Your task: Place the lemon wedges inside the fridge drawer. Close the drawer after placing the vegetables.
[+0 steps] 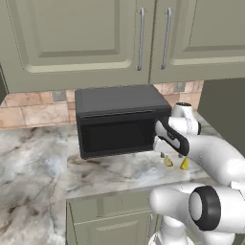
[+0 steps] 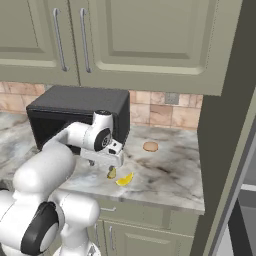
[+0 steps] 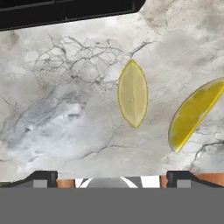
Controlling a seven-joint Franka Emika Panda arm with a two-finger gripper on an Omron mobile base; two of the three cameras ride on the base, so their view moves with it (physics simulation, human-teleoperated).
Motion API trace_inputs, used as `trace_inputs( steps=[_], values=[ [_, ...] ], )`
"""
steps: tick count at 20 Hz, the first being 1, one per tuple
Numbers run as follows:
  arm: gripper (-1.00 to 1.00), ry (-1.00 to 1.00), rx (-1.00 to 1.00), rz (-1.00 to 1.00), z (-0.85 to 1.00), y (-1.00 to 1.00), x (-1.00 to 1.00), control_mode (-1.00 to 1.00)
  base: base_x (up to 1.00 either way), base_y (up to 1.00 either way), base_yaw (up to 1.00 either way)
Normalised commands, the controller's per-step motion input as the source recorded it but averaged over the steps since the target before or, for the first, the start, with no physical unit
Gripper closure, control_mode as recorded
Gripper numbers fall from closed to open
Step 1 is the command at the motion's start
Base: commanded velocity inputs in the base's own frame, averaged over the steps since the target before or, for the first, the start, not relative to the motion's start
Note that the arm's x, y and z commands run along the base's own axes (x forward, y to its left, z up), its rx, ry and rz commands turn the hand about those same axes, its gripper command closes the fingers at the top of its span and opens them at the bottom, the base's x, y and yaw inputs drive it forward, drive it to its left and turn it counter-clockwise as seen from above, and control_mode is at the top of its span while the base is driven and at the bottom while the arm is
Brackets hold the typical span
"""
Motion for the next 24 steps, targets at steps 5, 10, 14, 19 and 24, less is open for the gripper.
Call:
trace_inputs(
  steps=[5, 10, 14, 19, 24],
  values=[
    [-1.00, 0.01, 0.00, 0.00, -0.42, -0.17, 0.21, -1.00, 0.00, 0.00, 0.00],
    [-1.00, 0.02, 0.00, 0.02, -0.24, -0.01, 0.39, -1.00, 0.00, 0.00, 0.00],
    [-1.00, 0.00, 0.00, 0.05, -0.13, -0.03, 0.42, -1.00, 0.00, 0.00, 0.00],
    [-1.00, 0.00, 0.00, 0.03, -0.29, 0.00, 0.06, -1.00, 0.00, 0.00, 0.00],
    [-1.00, 0.01, 0.00, 0.01, -0.24, 0.00, 0.10, -1.00, 0.00, 0.00, 0.00]
  ],
)
